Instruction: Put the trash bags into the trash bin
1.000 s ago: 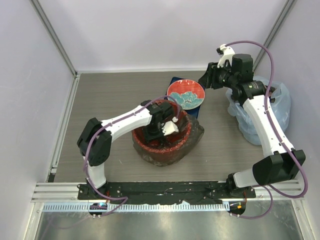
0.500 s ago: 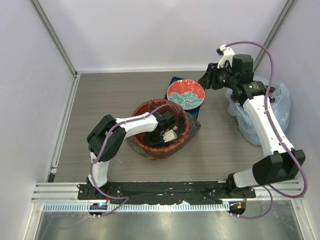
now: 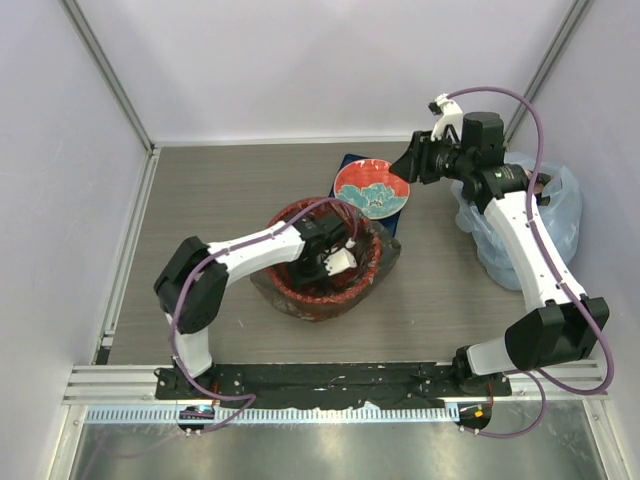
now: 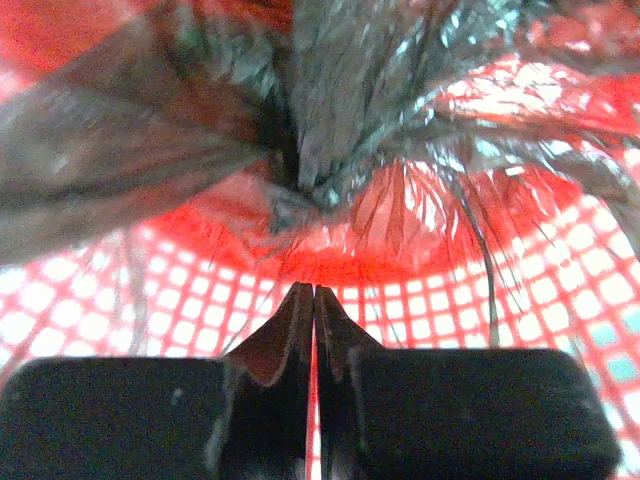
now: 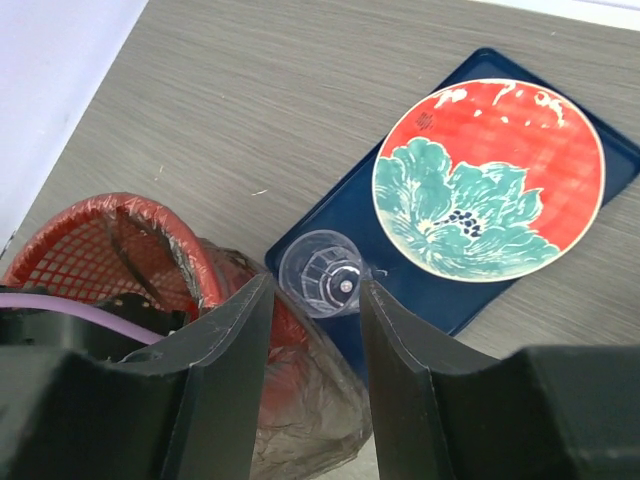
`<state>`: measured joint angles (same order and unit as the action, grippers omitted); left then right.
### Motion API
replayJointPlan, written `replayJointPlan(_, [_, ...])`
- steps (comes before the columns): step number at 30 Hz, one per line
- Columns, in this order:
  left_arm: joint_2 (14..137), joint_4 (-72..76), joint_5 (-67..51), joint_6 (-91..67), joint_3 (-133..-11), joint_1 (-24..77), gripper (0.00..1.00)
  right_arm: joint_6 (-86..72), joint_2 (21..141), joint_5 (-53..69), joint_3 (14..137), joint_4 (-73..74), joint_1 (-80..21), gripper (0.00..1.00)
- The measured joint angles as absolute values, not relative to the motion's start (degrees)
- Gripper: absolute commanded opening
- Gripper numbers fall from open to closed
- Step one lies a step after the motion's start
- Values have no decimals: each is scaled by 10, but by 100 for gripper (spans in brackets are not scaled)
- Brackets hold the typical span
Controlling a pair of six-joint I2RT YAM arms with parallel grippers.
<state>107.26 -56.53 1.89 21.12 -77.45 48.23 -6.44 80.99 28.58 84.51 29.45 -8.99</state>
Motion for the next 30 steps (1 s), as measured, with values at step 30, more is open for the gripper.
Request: replayJointPlan(30, [756, -376, -263, -88, -927, 175, 27, 49, 825, 297, 901, 387, -274, 71])
